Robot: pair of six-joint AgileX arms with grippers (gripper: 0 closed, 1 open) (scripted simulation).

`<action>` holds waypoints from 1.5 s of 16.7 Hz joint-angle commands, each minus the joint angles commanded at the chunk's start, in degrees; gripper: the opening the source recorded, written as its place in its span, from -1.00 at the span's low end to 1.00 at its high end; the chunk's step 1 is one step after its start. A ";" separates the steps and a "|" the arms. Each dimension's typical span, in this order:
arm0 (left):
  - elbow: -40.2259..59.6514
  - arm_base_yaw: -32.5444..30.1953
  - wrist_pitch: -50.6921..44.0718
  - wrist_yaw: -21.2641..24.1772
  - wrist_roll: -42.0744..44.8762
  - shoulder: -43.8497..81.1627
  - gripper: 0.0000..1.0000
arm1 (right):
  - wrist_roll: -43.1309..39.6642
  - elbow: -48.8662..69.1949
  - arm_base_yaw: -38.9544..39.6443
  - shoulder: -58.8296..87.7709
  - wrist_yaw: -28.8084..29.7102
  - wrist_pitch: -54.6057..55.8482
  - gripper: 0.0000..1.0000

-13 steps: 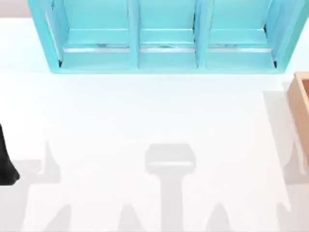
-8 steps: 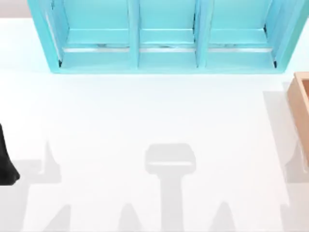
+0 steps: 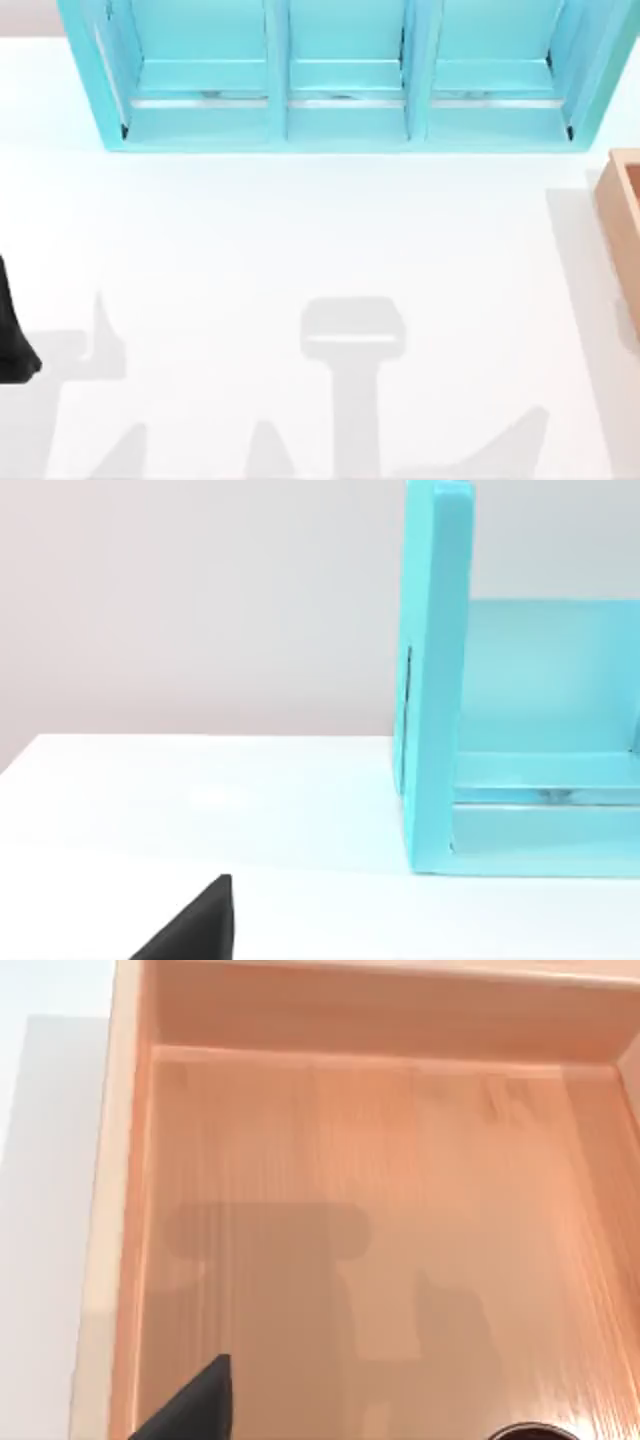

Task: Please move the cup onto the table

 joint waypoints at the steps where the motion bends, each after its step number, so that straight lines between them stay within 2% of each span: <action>1: 0.00 0.00 0.00 0.00 0.00 0.00 1.00 | -1.11 3.67 -1.15 5.00 -0.03 -3.75 1.00; 9: 0.00 0.00 0.00 0.00 0.00 0.00 1.00 | -10.14 30.58 -10.53 39.87 0.02 -30.79 1.00; 13: 0.00 0.00 0.00 0.00 0.00 0.00 1.00 | -13.67 41.03 -13.99 50.91 -0.04 -40.71 1.00; 21: 0.00 0.00 0.00 0.00 0.00 0.00 1.00 | -14.44 43.00 -14.51 52.98 -0.07 -42.58 1.00; 25: 0.00 0.00 0.00 0.00 0.00 0.00 1.00 | -14.25 37.45 -14.53 54.36 -0.09 -36.14 1.00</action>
